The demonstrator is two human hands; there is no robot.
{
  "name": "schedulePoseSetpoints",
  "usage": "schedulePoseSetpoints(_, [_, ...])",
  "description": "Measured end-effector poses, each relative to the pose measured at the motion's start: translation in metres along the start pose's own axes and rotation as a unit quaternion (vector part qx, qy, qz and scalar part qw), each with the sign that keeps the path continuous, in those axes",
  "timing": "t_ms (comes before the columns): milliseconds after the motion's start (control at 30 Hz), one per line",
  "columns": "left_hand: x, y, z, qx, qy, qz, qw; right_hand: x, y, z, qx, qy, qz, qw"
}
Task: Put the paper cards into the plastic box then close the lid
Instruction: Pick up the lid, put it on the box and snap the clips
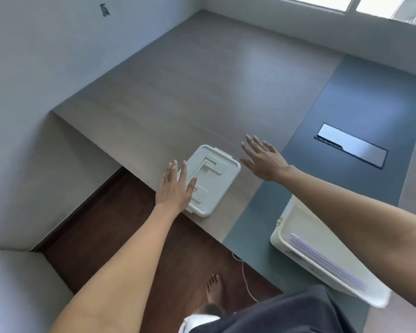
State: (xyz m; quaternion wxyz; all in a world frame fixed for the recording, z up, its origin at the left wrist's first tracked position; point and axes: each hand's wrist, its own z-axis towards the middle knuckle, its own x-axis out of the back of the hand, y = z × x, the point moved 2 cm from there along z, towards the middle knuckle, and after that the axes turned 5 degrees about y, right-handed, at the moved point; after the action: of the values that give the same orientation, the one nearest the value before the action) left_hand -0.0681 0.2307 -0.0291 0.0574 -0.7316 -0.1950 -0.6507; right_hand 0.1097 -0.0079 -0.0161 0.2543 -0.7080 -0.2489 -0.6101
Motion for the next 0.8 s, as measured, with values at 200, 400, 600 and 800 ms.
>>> schedulePoseSetpoints(200, [-0.018, -0.028, -0.013, 0.043, -0.023, -0.020, 0.999, -0.021, -0.026, 0.041, 0.019, -0.050, 0.028, 0.998])
schedulePoseSetpoints(400, [-0.045, -0.040, -0.026, 0.087, -0.055, -0.061, 0.993, -0.052, -0.041, 0.056, 0.018, -0.103, 0.044, 0.994])
schedulePoseSetpoints(600, [-0.070, -0.033, -0.034, 0.120, -0.117, -0.120, 0.979, -0.064, -0.046, 0.071, 0.004, -0.129, 0.061, 0.990])
schedulePoseSetpoints(800, [-0.075, -0.035, -0.030, 0.128, -0.143, -0.165, 0.967, -0.075, -0.056, 0.078, -0.127, -0.126, 0.166, 0.970])
